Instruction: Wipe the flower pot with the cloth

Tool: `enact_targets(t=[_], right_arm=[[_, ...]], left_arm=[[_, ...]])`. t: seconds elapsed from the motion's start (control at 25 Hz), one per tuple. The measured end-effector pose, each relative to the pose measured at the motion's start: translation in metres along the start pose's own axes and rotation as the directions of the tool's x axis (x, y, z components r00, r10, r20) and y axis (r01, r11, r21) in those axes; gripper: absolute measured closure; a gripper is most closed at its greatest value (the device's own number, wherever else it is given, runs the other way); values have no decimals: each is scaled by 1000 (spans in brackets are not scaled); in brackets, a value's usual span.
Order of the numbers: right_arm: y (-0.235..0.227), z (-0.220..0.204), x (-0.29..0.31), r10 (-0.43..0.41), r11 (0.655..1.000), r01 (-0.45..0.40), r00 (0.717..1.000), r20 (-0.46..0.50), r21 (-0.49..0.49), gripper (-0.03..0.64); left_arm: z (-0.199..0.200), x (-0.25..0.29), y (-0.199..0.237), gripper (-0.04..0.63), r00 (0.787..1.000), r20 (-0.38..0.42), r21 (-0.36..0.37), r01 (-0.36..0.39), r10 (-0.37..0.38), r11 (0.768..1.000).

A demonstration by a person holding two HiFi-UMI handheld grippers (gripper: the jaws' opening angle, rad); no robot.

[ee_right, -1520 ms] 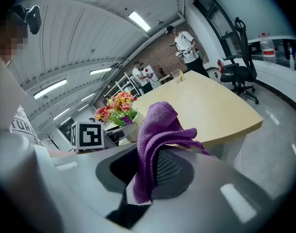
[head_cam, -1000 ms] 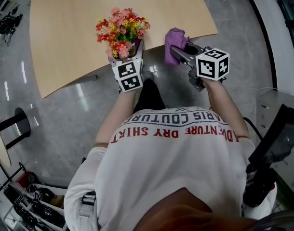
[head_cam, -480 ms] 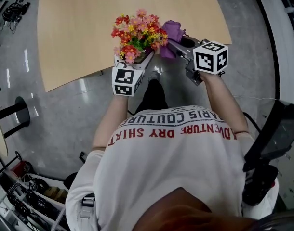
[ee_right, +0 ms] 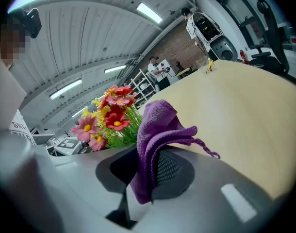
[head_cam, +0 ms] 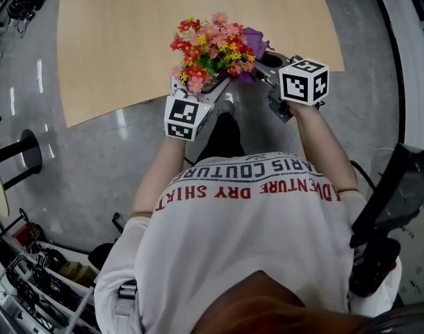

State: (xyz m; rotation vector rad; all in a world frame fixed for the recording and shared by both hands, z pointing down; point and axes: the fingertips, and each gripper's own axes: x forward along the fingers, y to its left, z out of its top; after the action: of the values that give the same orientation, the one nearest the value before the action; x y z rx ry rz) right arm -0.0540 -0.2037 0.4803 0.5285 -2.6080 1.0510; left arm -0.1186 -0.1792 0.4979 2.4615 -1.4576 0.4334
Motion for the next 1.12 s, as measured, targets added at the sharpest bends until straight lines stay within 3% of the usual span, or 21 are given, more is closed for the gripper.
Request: enact_targets(t=[0.24, 0.52, 0.72, 0.92, 1.12], right_arm=[[-14, -9, 8, -62, 998, 63, 994, -86, 3, 575], [-34, -27, 17, -170, 985, 173, 960, -224, -3, 575], [-39, -26, 14, -157, 985, 169, 968, -198, 45, 575], [-38, -21, -9, -178, 981, 185, 978, -106, 61, 575], [-13, -37, -48, -150, 985, 155, 987, -59, 81, 575]], left_arm=[[4, -4, -2, 189, 1000, 6, 0, 9, -9, 1000], [6, -5, -3, 189, 999, 3, 12, 41, -41, 999], [2, -2, -3, 187, 999, -12, 22, 35, -35, 999], [-2, -11, 6, 174, 995, -7, -21, -102, 102, 995], [-6, -33, -1, 142, 963, -60, -114, -269, 264, 956]])
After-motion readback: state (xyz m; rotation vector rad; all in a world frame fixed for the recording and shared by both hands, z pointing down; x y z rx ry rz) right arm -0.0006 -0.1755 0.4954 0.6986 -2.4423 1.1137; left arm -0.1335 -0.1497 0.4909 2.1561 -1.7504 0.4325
